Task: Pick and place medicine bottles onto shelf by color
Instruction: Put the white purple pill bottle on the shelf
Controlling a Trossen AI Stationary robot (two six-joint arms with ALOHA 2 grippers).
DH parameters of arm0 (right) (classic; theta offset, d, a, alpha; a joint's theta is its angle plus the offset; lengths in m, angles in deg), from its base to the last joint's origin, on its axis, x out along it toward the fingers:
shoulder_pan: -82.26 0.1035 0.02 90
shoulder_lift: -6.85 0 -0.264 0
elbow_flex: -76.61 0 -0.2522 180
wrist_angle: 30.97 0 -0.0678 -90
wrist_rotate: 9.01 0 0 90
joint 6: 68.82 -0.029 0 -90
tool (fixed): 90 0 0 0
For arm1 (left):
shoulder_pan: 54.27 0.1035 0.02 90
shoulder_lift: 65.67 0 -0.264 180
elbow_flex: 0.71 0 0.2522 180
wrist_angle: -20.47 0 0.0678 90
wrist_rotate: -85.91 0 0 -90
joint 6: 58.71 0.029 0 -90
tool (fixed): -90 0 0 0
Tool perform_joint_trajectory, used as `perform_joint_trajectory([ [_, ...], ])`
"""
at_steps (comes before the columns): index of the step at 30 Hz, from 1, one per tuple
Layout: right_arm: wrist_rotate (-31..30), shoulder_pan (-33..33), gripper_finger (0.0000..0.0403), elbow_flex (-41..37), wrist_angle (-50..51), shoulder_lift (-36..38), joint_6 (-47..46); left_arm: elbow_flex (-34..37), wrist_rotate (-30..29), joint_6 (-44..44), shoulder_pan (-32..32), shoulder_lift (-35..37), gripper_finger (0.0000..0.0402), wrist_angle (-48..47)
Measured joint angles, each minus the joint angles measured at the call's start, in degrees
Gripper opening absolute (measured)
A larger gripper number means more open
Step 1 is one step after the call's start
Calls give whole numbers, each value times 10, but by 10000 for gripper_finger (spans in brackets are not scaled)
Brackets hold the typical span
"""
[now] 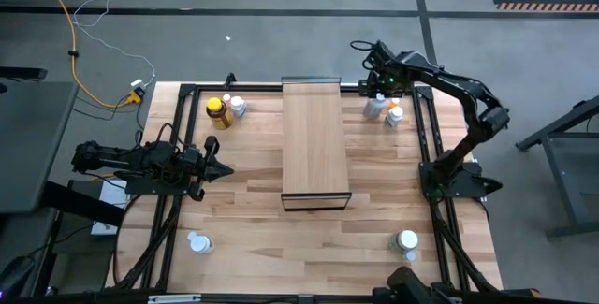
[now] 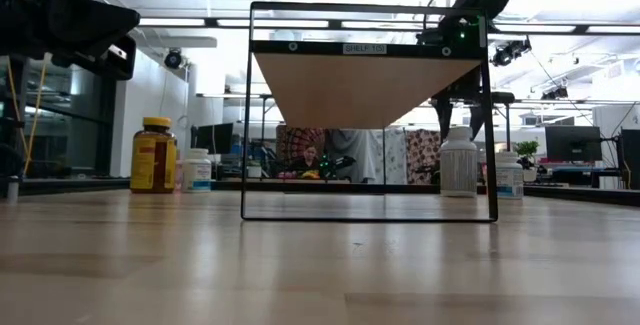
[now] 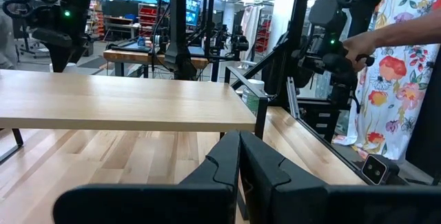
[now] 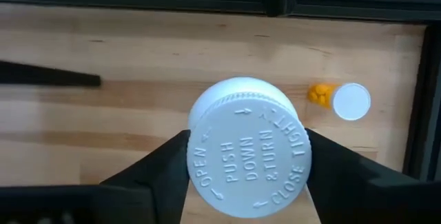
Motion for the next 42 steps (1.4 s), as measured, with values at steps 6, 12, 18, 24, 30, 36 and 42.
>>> perform_joint_trajectory([
  [6, 0, 2, 220, 37, 22, 54, 30, 0, 0, 0, 0, 0, 1, 0],
  [12, 45, 35, 224, 178, 89, 92, 109, 0, 0, 0, 0, 0, 1, 0],
  [18, 43, 116, 233, 367, 184, 62, 145, 0, 0, 0, 0, 0, 1, 0],
  [24, 21, 200, 226, 516, 278, -36, 144, 0, 0, 0, 0, 0, 1, 0],
  [30, -1, 229, 226, 593, 313, -143, 146, 0, 0, 0, 0, 0, 1, 0],
  [36, 0, 225, 225, 620, 329, -227, 146, 0, 0, 0, 0, 0, 1, 0],
  [42, 6, 217, 225, 619, 314, -242, 147, 0, 0, 0, 0, 0, 1, 0],
])
